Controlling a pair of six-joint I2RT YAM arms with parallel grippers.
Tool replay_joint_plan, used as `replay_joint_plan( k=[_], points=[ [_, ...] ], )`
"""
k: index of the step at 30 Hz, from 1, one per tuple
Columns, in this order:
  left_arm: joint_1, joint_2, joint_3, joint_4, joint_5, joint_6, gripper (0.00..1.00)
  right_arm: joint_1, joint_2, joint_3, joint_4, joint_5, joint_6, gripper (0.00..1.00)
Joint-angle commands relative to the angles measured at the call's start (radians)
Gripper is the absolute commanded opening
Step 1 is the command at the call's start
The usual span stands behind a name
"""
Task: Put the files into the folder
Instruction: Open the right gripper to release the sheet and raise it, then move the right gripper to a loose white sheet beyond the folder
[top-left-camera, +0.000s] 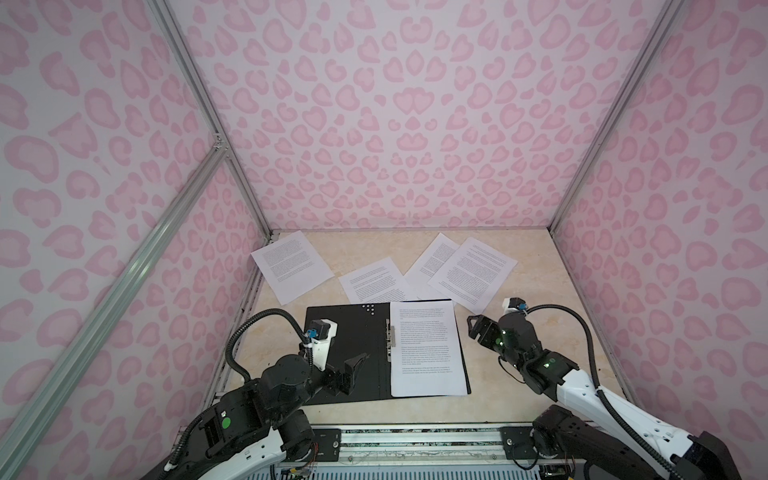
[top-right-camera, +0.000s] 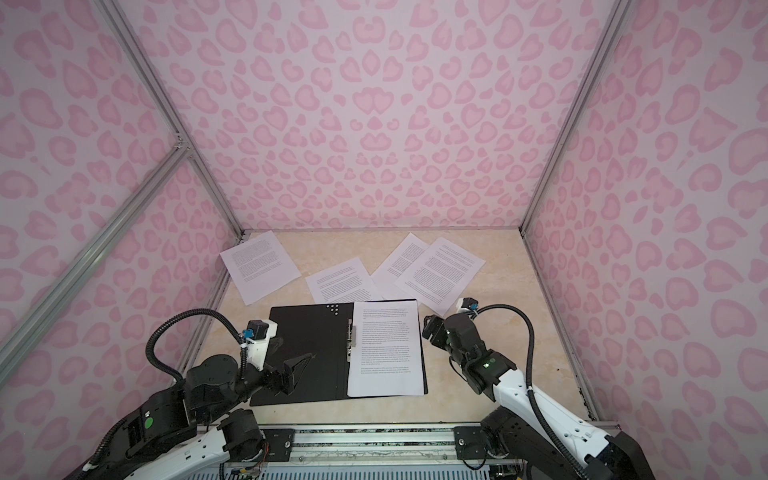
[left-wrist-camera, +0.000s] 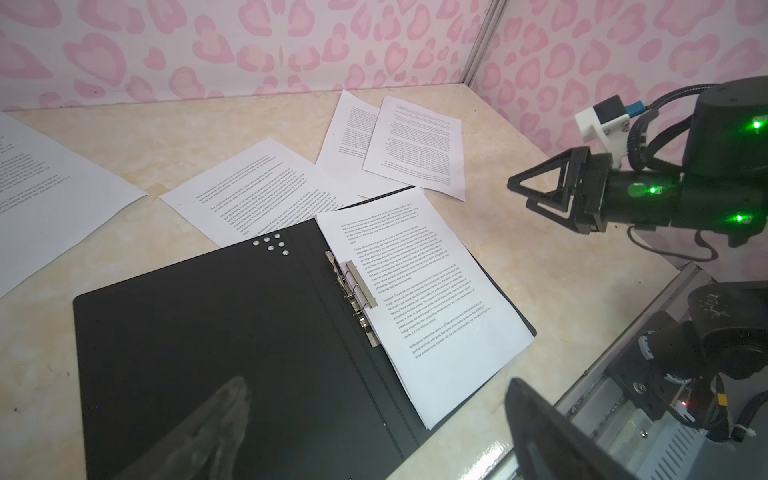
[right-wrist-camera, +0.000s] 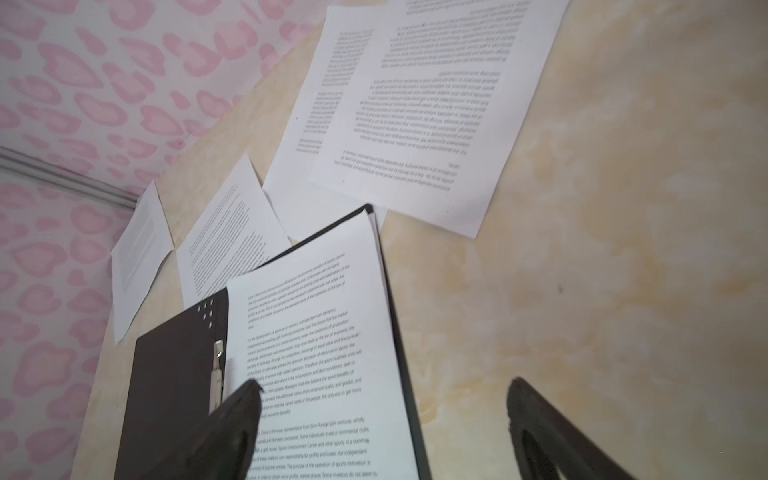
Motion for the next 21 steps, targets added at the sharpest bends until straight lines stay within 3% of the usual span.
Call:
replay_joint_plan(
  k=[1,5,12,16,21],
  points=[
    [0.0,0.0,-0.002,0.02,-0.012,0.0,0.97,-0.146,0.06,0.054,0.038,-0.209,-0.158,0.78],
    [0.0,-0.001,-0.002,0.018,-0.015,0.0,0.97,-0.255,0.294,0.203,0.069,-0.347,-0.19,0.63],
    [0.0,0.002,0.0,0.013,-0.023,-0.002,0.97,-0.288,0.747,0.522,0.025,-0.487,-0.244,0.5],
    [0.0,0.002,-0.002,0.013,-0.021,-0.002,0.97,-0.305,0.894,0.625,0.005,-0.524,-0.24,0.48],
    [0.0,0.003,-0.002,0.015,-0.022,-0.002,0.97,-0.309,0.935,0.639,-0.008,-0.517,-0.245,0.49]
  ],
)
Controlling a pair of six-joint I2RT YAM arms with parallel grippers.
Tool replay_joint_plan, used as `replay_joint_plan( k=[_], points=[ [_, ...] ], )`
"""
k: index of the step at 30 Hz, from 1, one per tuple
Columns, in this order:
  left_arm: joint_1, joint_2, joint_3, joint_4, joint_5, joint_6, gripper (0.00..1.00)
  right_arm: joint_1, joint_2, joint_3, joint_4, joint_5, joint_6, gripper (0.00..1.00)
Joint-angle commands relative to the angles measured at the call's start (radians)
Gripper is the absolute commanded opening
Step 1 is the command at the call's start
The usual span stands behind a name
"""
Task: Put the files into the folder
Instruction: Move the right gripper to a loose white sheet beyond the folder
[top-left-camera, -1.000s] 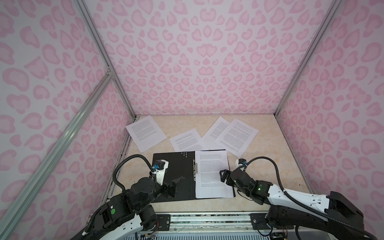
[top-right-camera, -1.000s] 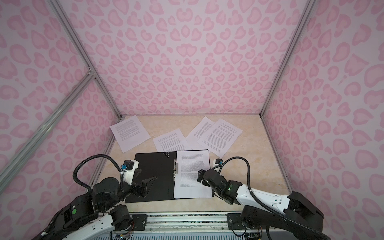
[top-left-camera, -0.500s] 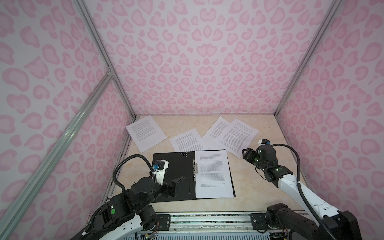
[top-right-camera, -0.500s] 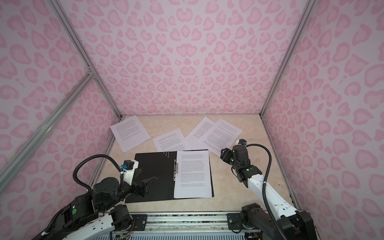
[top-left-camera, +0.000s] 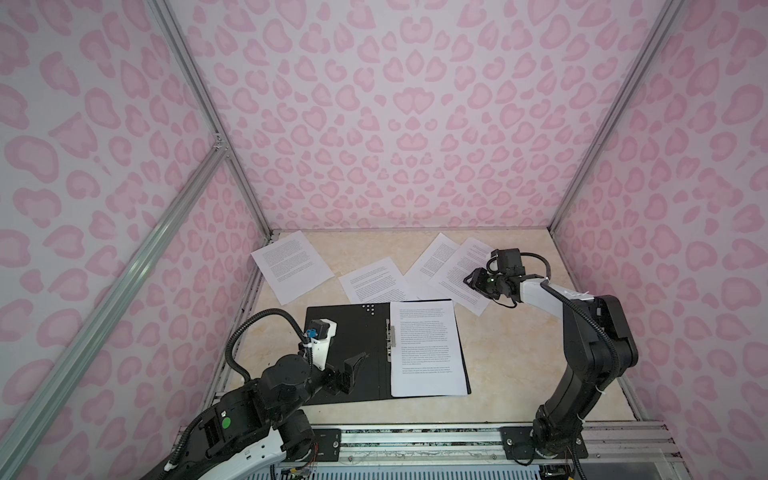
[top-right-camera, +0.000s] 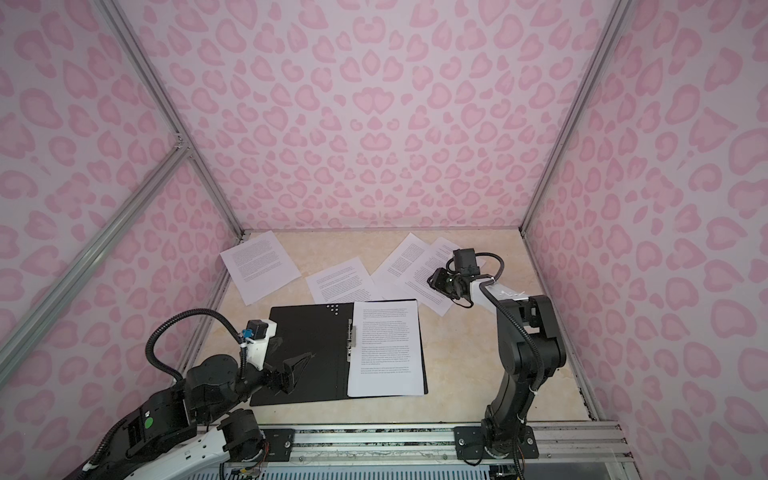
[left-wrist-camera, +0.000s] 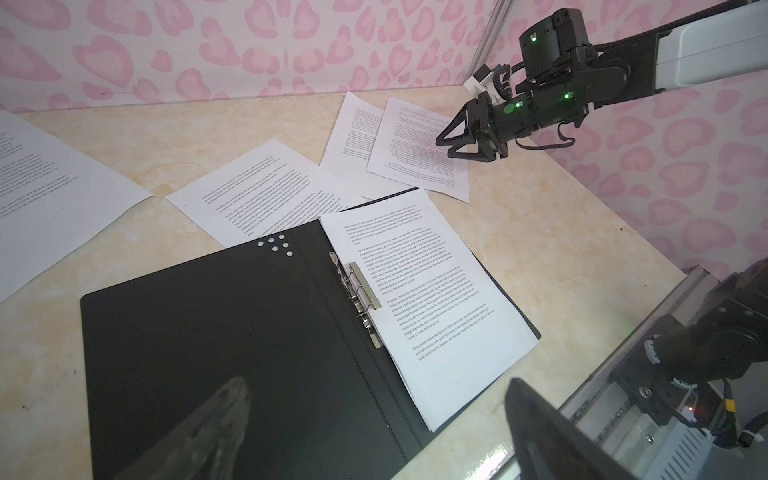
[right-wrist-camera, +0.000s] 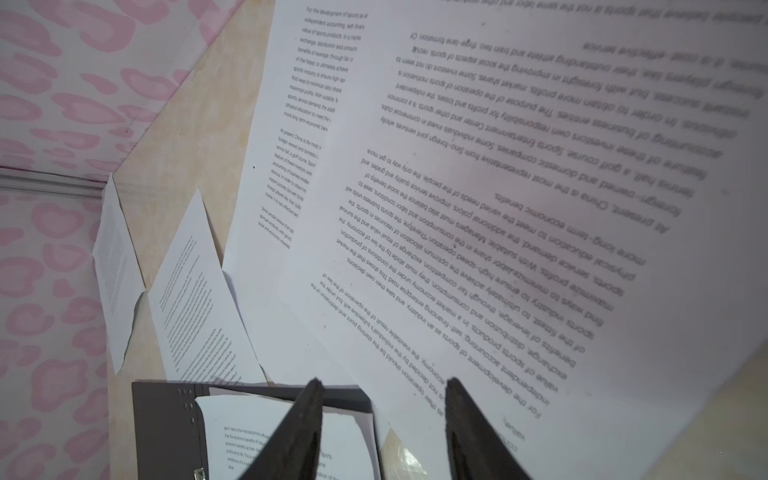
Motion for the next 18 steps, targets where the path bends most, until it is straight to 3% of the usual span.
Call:
replay_joint_plan(
  k=[1,18],
  points=[
    [0.0,0.004,-0.002,0.016,-0.008,0.0,0.97,-0.003,0.021,0.0,-0.022,-0.022,-0.019,0.5],
    [0.0,0.003,-0.004,0.017,-0.002,0.0,0.97,-0.144,0.051,-0.104,0.022,-0.02,0.029,0.56]
  ],
)
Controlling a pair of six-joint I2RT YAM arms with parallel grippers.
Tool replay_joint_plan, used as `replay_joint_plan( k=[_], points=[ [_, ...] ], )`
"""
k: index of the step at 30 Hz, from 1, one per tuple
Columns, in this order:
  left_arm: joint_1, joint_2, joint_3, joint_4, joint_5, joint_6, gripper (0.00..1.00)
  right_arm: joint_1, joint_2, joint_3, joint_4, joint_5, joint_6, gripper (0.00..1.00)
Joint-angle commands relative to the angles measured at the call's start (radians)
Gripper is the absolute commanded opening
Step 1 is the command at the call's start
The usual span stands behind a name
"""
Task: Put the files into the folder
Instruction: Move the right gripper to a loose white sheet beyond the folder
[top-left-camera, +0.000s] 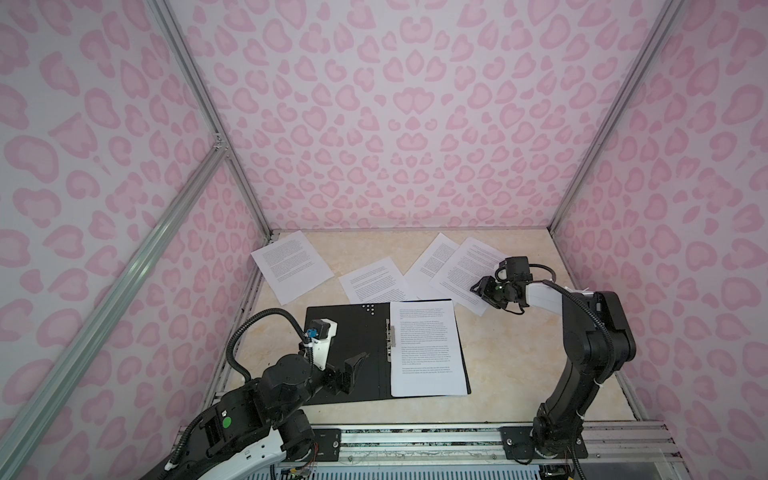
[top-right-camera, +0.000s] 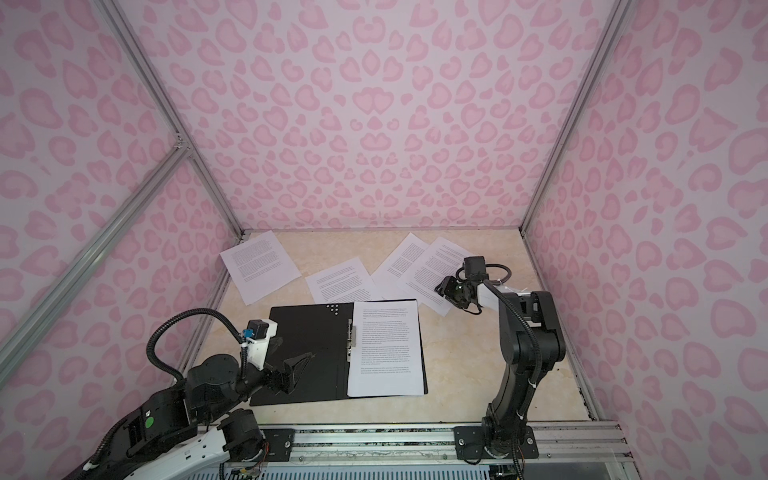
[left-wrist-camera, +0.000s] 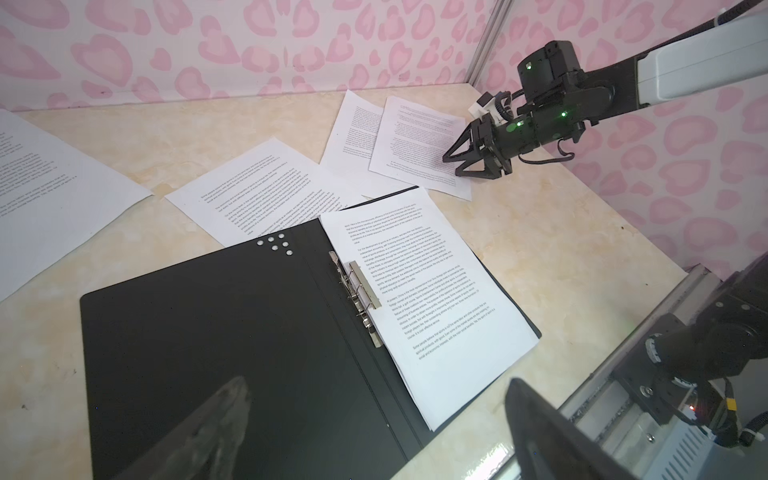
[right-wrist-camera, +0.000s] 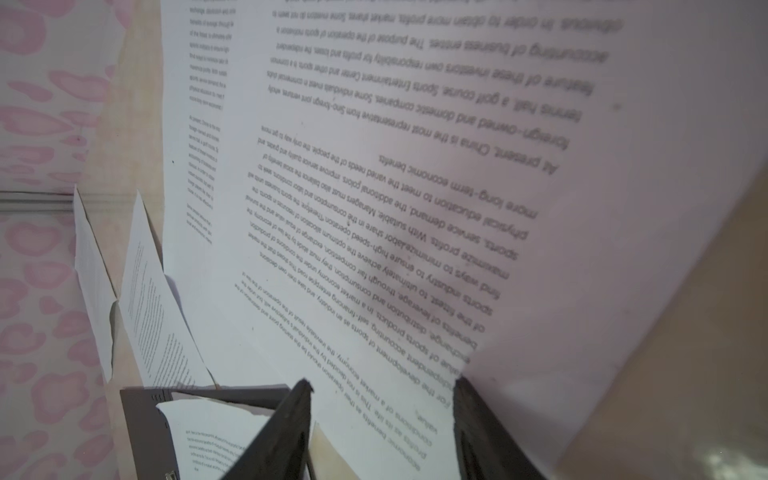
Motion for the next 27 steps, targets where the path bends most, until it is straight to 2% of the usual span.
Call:
replay_joint_plan(
  k=[1,7,11,14,18,23,27],
  points=[
    [0.0,0.0,-0.003,0.017,-0.002,0.0,0.97,-0.039,-0.008,-0.033,-0.039,0.065,0.018,0.56],
    [0.0,0.0,-0.003,0.018,0.0,0.0,0.97,-0.113,-0.12,-0.06,-0.106,0.221,0.014,0.58],
    [0.0,0.0,-0.002,0.019,0.0,0.0,0.97,-0.031,-0.202,-0.042,-0.124,0.273,-0.036,0.6],
    [0.0,0.0,-0.002,0.018,0.0,0.0,0.97,0.065,-0.17,0.028,-0.166,0.242,-0.073,0.62],
    [0.0,0.0,-0.002,0.019,0.001,0.0,0.97,0.122,-0.079,0.069,-0.114,0.132,-0.021,0.62],
    [0.0,0.0,-0.003,0.018,0.003,0.0,0.97,0.173,0.006,0.113,-0.098,0.118,-0.008,0.63],
    [0.0,0.0,-0.003,0.018,0.005,0.002,0.97,0.17,0.04,0.1,-0.106,0.121,0.009,0.63]
  ],
)
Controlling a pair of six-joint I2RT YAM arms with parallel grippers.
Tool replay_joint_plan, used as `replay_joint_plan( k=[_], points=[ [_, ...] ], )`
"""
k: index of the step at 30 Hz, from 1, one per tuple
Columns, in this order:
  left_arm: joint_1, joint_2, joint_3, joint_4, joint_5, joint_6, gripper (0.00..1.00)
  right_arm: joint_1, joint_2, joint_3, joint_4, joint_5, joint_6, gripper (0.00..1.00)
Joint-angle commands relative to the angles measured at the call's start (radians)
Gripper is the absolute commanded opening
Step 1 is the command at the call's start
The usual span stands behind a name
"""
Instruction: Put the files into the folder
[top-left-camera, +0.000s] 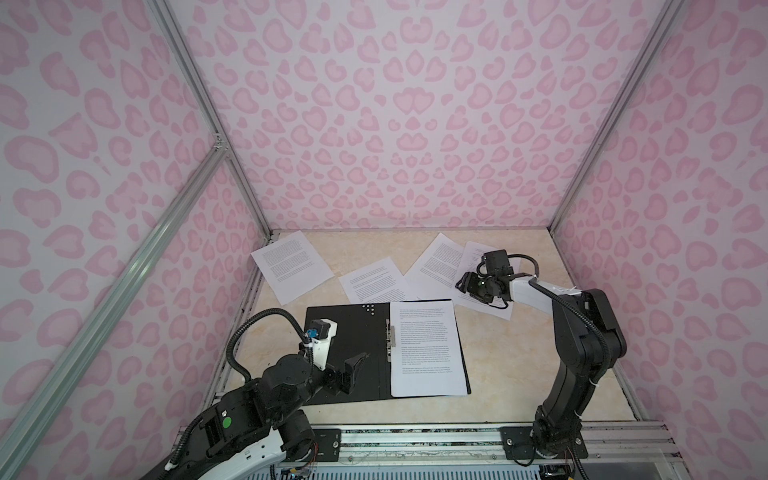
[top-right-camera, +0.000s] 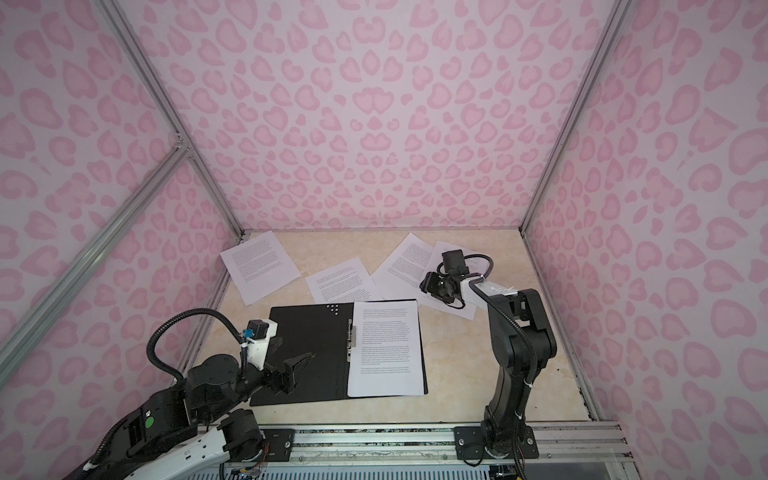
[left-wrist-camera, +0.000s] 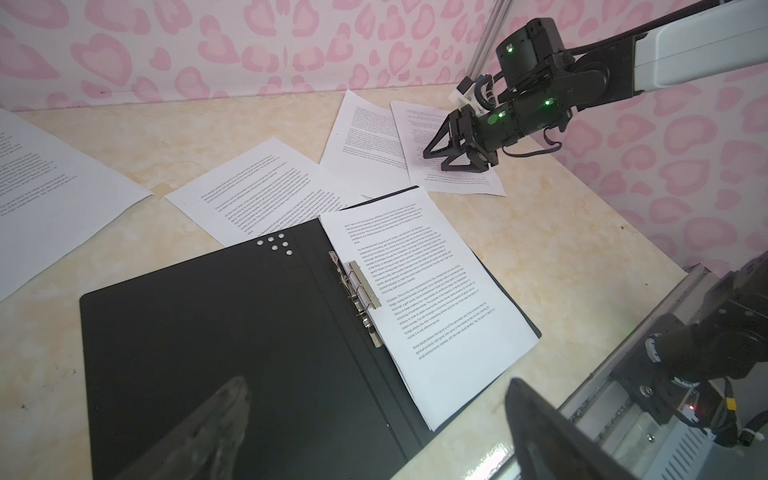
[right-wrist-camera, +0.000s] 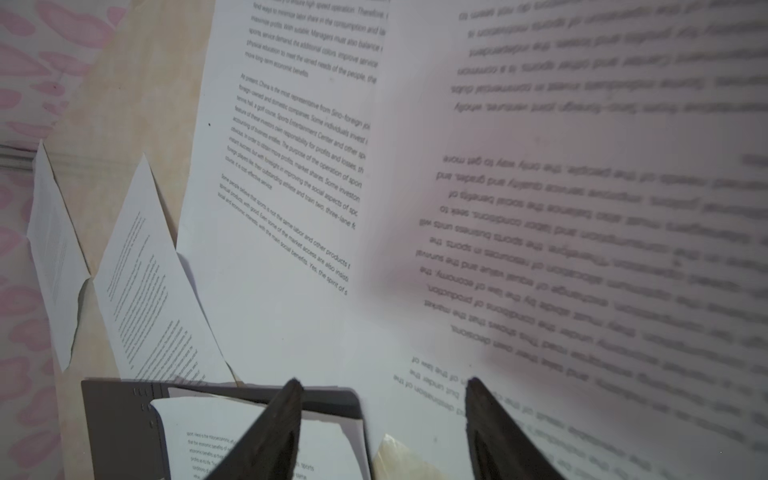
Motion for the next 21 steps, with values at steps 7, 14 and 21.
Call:
replay_joint_plan(
  k=[7,14,21],
  points=[
    [0.0,-0.002,-0.003,0.021,0.01,0.005,0.97,-0.095,-0.085,-0.175,0.022,0.045,0.049,0.65],
    [0.0,-0.003,-0.003,0.024,0.02,0.007,0.97,-0.371,-0.25,-0.324,-0.072,0.158,0.031,0.69],
    [0.001,0.008,-0.003,0.024,0.024,0.008,0.97,-0.363,-0.337,-0.289,-0.082,0.187,0.024,0.69]
  ],
)
